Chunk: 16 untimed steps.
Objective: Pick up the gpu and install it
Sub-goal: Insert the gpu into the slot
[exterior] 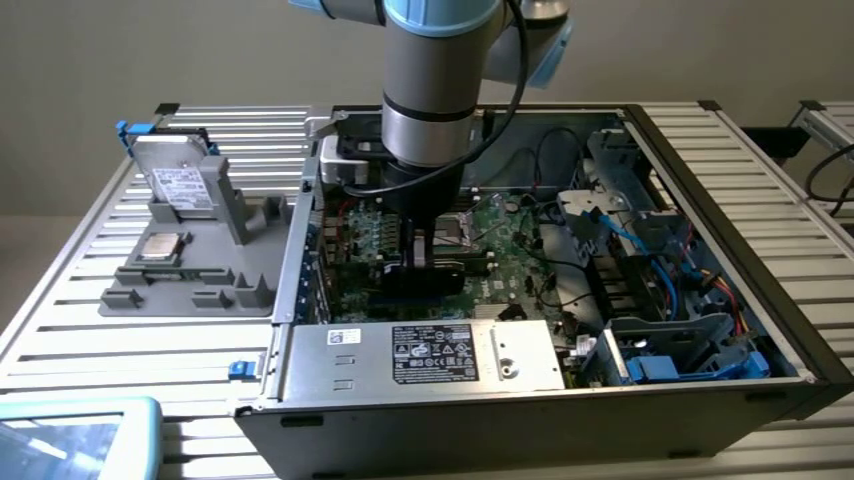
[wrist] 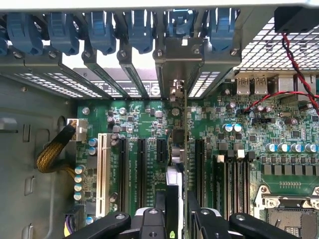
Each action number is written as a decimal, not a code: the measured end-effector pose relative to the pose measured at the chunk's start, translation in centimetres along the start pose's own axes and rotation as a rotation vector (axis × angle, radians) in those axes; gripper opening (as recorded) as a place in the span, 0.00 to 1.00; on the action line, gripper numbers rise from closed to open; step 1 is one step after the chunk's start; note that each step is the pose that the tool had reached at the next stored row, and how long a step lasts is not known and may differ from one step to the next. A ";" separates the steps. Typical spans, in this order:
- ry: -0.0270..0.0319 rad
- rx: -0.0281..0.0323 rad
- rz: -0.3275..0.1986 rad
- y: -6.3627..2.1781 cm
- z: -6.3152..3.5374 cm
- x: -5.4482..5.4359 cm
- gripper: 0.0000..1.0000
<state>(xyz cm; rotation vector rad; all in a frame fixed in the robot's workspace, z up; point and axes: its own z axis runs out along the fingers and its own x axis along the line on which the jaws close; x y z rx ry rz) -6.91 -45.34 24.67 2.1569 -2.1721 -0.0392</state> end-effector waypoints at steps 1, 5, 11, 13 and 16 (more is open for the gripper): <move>0.0001 0.0000 0.000 0.00 0.00 0.0 0.27; 0.0002 -0.0002 0.000 -0.02 0.00 0.0 0.27; 0.0001 0.0000 0.000 -0.04 0.05 0.0 0.27; 0.0001 0.0000 0.000 -0.05 0.10 0.0 0.27; 0.0005 0.0000 0.000 -0.05 0.17 -0.1 0.27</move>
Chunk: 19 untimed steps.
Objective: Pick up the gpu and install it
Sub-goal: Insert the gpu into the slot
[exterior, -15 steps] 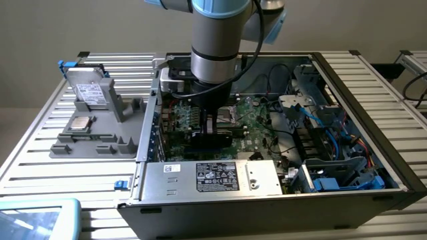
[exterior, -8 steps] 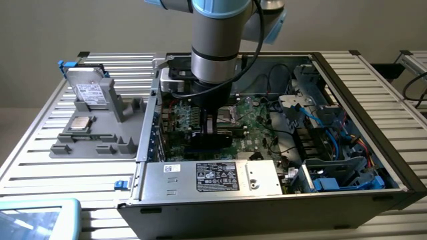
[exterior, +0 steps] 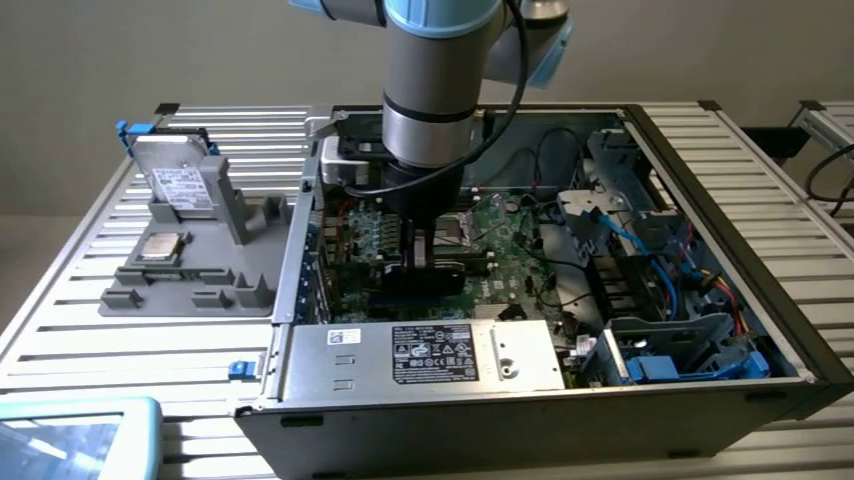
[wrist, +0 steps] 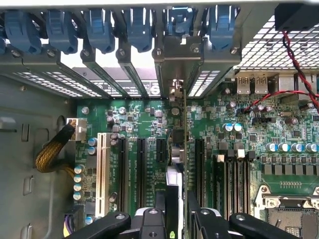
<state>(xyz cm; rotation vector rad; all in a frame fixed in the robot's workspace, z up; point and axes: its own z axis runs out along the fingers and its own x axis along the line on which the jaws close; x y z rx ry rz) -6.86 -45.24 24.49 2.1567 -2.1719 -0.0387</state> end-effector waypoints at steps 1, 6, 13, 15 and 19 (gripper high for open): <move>-0.0004 -0.0001 0.000 0.00 0.01 0.0 0.27; -0.0004 0.0000 0.000 0.00 0.02 0.0 0.27; -0.0005 0.0000 -0.001 0.01 0.03 0.0 0.27; -0.0004 0.0000 -0.002 0.02 0.03 0.0 0.27; -0.0002 0.0002 -0.003 0.04 0.03 0.0 0.27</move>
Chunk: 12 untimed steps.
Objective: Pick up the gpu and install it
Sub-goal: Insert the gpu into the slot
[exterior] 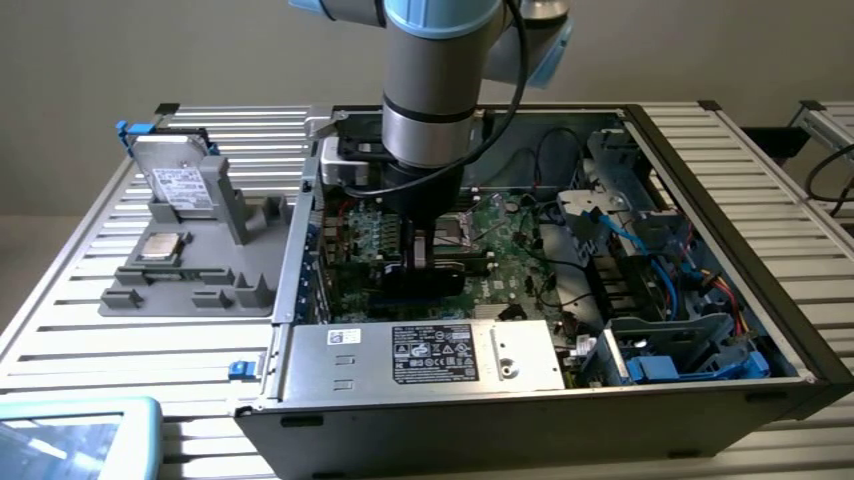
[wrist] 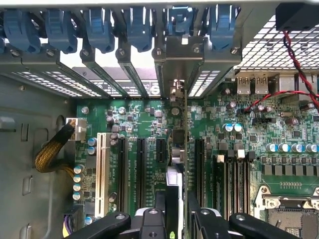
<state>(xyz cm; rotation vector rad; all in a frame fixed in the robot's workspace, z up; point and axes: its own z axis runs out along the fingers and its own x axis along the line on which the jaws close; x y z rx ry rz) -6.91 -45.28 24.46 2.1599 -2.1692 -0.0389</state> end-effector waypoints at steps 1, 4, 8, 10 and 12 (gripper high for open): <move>0.0001 0.0000 0.000 0.01 0.00 0.0 0.27; 0.0000 0.0003 -0.001 0.04 0.01 0.0 0.27; 0.0002 0.0008 -0.001 0.10 0.02 0.0 0.27; 0.0004 0.0011 -0.001 0.17 0.03 0.0 0.27; 0.0003 0.0010 -0.002 0.20 0.03 0.0 0.27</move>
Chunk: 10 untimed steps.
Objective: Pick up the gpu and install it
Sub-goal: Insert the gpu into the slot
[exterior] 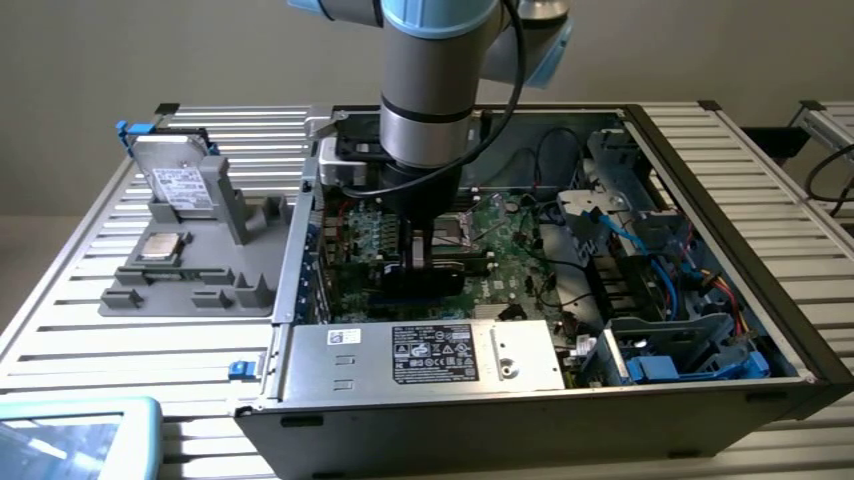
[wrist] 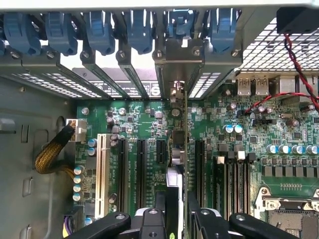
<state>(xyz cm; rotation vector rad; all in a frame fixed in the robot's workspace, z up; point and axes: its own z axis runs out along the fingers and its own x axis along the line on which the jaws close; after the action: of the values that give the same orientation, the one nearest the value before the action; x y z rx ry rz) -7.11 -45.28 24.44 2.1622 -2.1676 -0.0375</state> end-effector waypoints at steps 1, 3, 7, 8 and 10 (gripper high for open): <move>0.0000 0.0000 0.000 0.01 0.00 0.0 0.27; 0.0001 0.0000 -0.001 0.03 0.00 0.0 0.27; 0.0002 0.0001 -0.003 0.06 0.01 0.0 0.27; 0.0002 0.0002 -0.003 0.08 0.01 0.0 0.27; 0.0004 0.0002 -0.005 0.09 0.01 0.0 0.27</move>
<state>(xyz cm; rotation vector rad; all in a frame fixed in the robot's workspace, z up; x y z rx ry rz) -7.20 -45.28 24.44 2.1674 -2.1622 -0.0371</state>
